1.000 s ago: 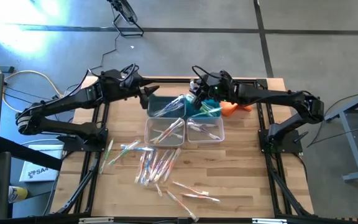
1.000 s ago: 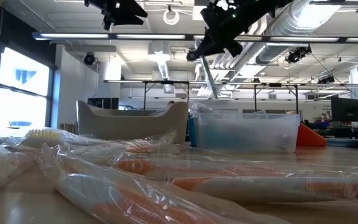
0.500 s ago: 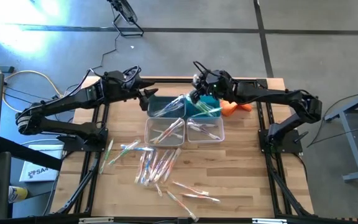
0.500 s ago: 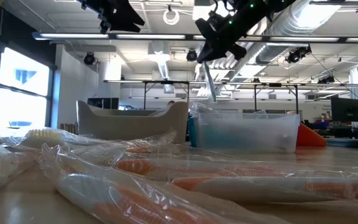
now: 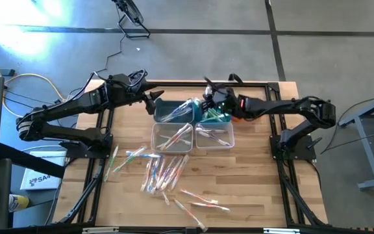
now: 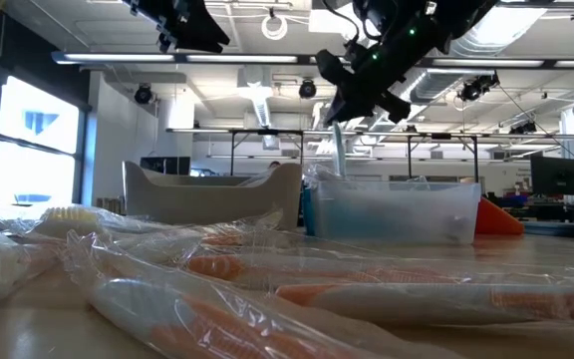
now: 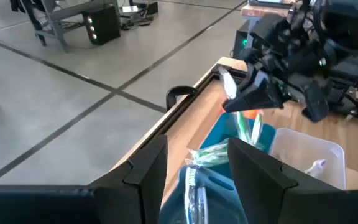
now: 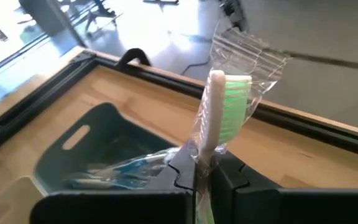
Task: Pick & Place Toothbrushes
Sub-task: Put the green toothbrush into the blue bin
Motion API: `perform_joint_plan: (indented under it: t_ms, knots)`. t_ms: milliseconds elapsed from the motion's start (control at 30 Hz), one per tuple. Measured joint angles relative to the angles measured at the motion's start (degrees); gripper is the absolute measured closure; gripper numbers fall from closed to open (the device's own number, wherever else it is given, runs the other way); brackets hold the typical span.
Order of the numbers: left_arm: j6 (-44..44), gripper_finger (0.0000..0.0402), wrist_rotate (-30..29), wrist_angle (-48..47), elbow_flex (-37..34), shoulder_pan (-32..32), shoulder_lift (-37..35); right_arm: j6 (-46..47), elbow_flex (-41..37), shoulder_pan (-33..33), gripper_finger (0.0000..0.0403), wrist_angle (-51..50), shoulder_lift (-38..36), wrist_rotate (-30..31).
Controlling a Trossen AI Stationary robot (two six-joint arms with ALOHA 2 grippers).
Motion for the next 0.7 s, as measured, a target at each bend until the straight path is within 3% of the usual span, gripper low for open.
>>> perform_joint_plan:
  t_ms: [167, 367, 567, 700]
  knots:
    - [0.0, 0.0238, 0.0, -0.2, 0.0, 0.0, 0.0, 2.7, -3.5, 3.0, 0.0395, 5.0, 0.0, 8.8]
    - [0.0, 0.0238, 0.0, -0.3, 0.0, 0.0, 0.0, 5.4, -8.0, 4.6, 0.0395, 13.4, 0.0, 14.1]
    - [0.0, 0.0238, 0.0, -1.5, 0.0, 0.0, 0.0, 15.3, -12.7, 4.8, 0.0395, 14.6, 0.0, 16.0]
    - [0.0, 0.0238, 0.0, -1.8, 0.0, 0.0, -0.1, 16.7, -13.8, 5.1, 0.0395, 16.0, 0.0, 16.9]
